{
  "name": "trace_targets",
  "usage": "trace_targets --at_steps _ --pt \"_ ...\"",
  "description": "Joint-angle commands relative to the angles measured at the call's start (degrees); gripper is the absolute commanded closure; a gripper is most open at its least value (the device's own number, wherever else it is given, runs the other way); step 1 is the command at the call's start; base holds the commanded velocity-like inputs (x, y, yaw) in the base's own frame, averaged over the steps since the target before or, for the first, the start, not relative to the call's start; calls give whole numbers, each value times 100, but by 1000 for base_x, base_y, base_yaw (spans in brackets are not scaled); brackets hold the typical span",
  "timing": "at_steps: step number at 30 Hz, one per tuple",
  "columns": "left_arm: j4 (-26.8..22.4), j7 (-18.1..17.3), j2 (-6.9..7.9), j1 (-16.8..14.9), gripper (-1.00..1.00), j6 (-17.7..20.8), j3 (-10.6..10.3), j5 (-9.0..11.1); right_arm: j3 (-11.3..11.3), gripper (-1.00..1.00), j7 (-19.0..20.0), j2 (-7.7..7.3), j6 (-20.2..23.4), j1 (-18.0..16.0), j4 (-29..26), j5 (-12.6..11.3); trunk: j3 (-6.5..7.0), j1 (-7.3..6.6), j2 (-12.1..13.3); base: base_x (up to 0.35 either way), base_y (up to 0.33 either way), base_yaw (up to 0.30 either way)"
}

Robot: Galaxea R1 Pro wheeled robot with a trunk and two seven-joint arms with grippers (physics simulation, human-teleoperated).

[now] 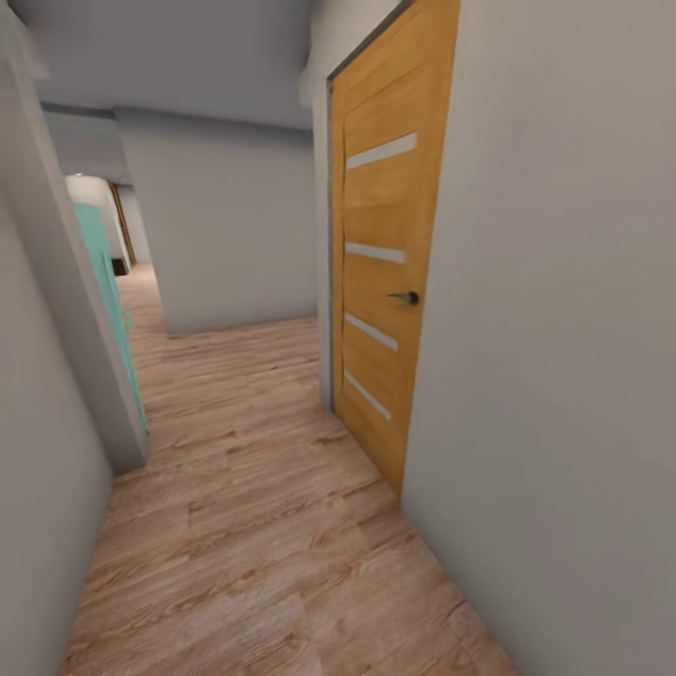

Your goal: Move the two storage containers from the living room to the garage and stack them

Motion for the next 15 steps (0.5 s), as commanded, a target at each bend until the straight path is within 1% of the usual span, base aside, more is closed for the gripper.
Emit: trace_targets --at_steps 1,15 --pt "-5 5 -1 1 -100 -9 17 23 49 -100 -1 3 -40 -8 18 -58 -5 3 -2 321 0 300" --pt "-5 5 0 1 -100 -1 17 23 43 -100 7 0 -73 -5 10 -64 -5 3 -2 321 0 300"
